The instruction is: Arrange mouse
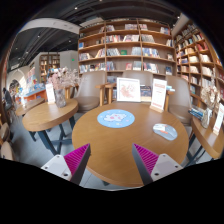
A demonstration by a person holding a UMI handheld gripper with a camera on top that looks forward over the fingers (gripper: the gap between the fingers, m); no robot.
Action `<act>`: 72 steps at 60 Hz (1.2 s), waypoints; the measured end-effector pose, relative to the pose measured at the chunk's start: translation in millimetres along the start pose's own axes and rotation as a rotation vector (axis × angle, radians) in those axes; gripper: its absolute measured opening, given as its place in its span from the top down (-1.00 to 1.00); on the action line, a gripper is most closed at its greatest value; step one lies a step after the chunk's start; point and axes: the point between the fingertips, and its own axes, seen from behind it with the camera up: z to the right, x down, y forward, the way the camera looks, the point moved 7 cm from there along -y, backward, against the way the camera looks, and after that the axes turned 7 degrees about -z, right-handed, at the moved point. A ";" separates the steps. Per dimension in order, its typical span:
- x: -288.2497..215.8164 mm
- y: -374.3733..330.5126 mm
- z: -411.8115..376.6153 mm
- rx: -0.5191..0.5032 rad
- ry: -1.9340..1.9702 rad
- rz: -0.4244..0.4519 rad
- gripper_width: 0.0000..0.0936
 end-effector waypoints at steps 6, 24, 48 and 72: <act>-11.1 -7.3 31.7 0.030 0.026 -0.015 -0.83; -9.1 2.4 128.3 0.166 0.102 -0.019 -0.84; -0.2 19.3 214.0 0.326 0.087 -0.026 -0.84; -4.5 69.9 245.1 0.335 0.128 -0.106 -0.83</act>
